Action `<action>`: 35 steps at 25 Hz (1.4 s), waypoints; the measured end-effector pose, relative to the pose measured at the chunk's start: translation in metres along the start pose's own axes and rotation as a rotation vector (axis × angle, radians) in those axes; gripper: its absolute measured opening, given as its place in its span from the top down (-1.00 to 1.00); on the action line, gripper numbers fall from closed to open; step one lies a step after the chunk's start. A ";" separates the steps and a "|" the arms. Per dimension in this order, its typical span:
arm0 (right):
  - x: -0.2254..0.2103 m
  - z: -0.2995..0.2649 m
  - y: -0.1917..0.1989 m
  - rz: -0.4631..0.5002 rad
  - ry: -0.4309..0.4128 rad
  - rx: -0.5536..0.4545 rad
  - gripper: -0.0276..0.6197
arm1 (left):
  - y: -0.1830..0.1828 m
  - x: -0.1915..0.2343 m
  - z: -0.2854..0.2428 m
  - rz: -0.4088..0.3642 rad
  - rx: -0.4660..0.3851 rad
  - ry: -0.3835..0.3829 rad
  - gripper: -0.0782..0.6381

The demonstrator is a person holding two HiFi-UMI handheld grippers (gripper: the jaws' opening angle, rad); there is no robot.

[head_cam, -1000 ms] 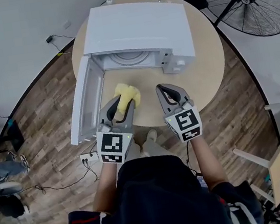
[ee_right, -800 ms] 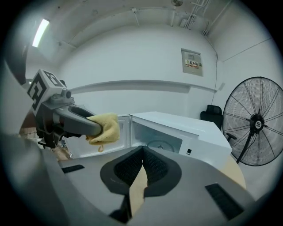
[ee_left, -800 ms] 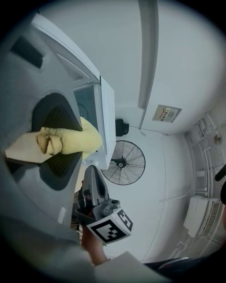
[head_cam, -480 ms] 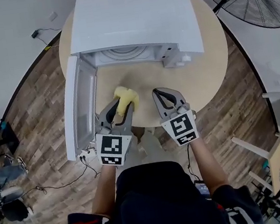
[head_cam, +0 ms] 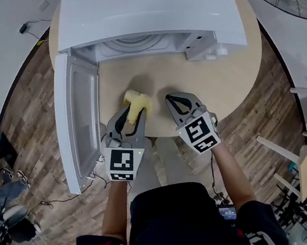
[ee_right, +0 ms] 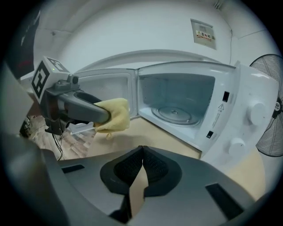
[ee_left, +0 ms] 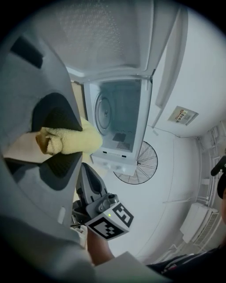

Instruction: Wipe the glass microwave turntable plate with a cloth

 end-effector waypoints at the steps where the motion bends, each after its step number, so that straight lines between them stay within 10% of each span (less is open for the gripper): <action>1: -0.001 -0.006 0.004 0.010 -0.006 0.018 0.88 | 0.005 0.002 -0.003 -0.003 0.000 0.000 0.44; 35: -0.092 -0.081 -0.014 0.232 0.099 -0.010 0.64 | 0.077 0.023 -0.055 -0.016 -0.035 -0.033 0.44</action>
Point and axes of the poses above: the fingertips, and each gripper's own axes: z backward along the fingers, x to its left, y out of its underside, the point moved 7 cm from there along z, backward along the fingers, and after that the axes turned 6 degrees about -y, right-handed, at the moved point
